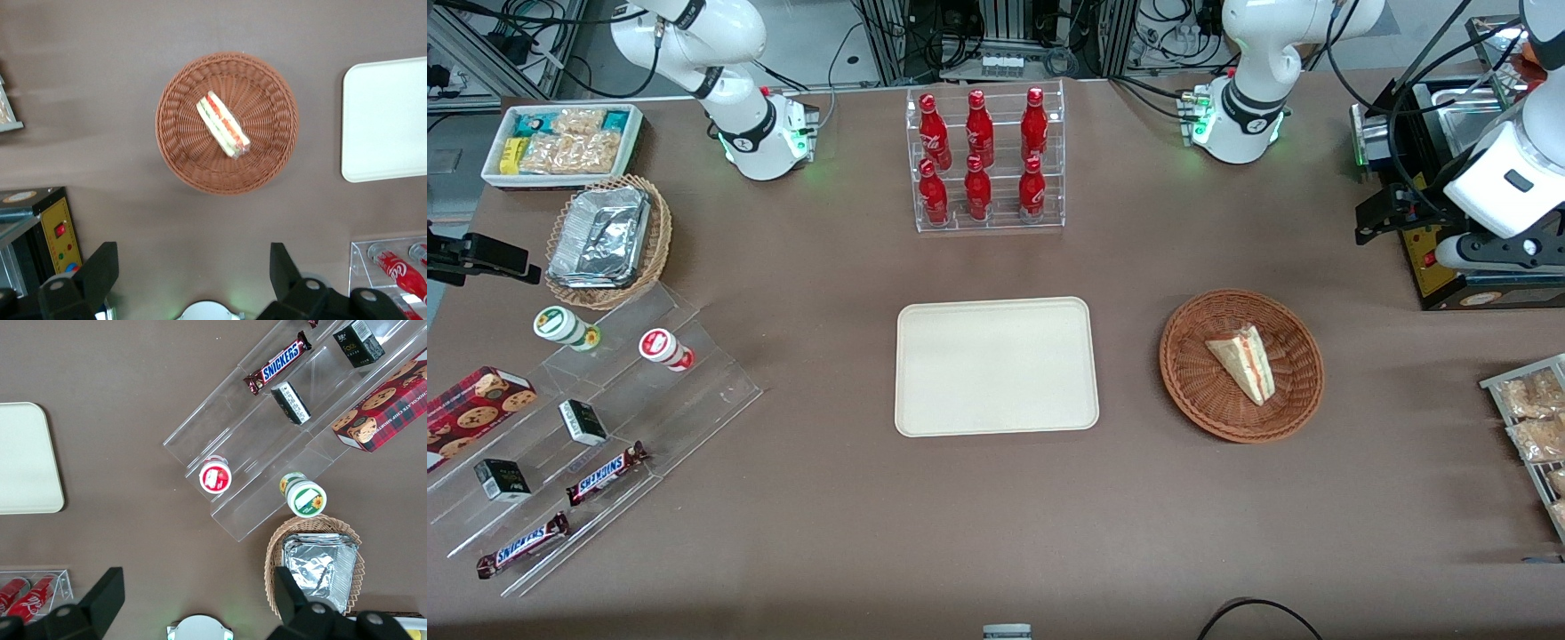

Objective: Place sandwich from basket to tray

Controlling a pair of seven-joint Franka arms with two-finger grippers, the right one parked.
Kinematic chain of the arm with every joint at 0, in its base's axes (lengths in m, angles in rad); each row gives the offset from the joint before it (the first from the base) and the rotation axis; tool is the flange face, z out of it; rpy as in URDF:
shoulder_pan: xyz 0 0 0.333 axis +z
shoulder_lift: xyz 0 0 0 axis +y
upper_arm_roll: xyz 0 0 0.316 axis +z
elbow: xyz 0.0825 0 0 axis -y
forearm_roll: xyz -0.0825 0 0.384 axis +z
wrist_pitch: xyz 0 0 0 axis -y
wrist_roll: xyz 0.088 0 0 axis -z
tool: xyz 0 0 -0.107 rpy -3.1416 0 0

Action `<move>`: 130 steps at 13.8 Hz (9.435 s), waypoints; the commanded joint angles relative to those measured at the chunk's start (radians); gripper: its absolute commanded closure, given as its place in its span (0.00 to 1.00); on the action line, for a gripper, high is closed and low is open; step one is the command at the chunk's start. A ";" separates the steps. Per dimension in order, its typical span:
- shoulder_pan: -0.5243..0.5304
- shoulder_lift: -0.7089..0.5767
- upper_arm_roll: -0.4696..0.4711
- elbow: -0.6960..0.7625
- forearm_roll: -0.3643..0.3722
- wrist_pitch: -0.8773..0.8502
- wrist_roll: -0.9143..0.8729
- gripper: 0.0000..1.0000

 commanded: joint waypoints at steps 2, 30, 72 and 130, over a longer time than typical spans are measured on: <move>-0.002 0.054 -0.017 0.016 -0.017 0.022 -0.009 0.00; -0.082 0.125 -0.026 -0.659 -0.009 0.925 -0.804 0.00; -0.611 0.769 -0.028 0.271 -0.060 0.511 -0.919 1.00; -0.200 0.160 0.120 0.113 -0.046 -0.023 0.007 0.00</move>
